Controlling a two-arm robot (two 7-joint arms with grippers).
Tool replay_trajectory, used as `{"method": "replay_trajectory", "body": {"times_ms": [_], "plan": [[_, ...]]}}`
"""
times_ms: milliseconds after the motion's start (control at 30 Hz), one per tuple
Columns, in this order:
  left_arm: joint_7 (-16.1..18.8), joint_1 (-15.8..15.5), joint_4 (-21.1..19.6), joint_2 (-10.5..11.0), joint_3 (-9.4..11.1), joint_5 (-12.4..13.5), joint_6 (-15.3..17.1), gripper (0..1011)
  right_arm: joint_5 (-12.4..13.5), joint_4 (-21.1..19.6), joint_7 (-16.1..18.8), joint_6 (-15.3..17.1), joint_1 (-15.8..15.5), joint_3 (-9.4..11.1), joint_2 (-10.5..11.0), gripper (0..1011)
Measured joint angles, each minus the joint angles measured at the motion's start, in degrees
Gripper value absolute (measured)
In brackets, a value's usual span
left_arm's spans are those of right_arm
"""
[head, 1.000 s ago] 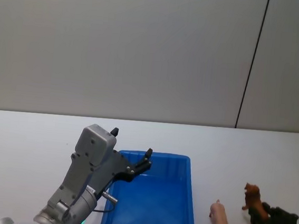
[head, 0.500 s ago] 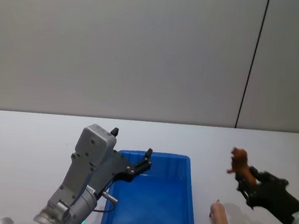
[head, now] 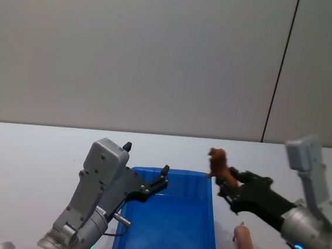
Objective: Pick up the two dolls from the table and place them into the box.
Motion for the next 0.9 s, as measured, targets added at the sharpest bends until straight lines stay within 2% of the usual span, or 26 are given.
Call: {"method": "replay_trajectory", "body": {"times_ms": [167, 267, 333, 433, 567, 633, 700, 900], "plan": [[0.0, 0.0, 0.0, 0.0, 0.0, 0.0, 0.0, 1003, -0.78, 2.41, 1.25, 2.08, 2.14, -1.29, -1.88, 344], [0.0, 0.0, 0.0, 0.0, 0.0, 0.0, 0.0, 1003, -1.09, 4.26, 1.81, 3.42, 3.46, -2.13, -3.09, 408], [0.0, 0.0, 0.0, 0.0, 0.0, 0.0, 0.0, 1003, -1.19, 5.27, 2.0, 3.91, 4.07, -2.53, -3.69, 461], [0.0, 0.0, 0.0, 0.0, 0.0, 0.0, 0.0, 1003, -1.26, 7.1, 2.41, 4.69, 5.13, -3.19, -4.7, 592], [0.0, 0.0, 0.0, 0.0, 0.0, 0.0, 0.0, 1003, -1.41, 8.31, 2.67, 4.86, 5.84, -3.67, -5.38, 694], [0.0, 0.0, 0.0, 0.0, 0.0, 0.0, 0.0, 1003, -1.54, 8.68, 2.77, 4.74, 6.05, -3.84, -5.57, 772], [0.0, 0.0, 0.0, 0.0, 0.0, 0.0, 0.0, 1003, -1.67, 8.83, 2.79, 4.45, 6.13, -3.92, -5.61, 801], [0.0, 0.0, 0.0, 0.0, 0.0, 0.0, 0.0, 1003, -1.87, 8.24, 2.41, 3.18, 5.66, -3.76, -5.05, 969]]}}
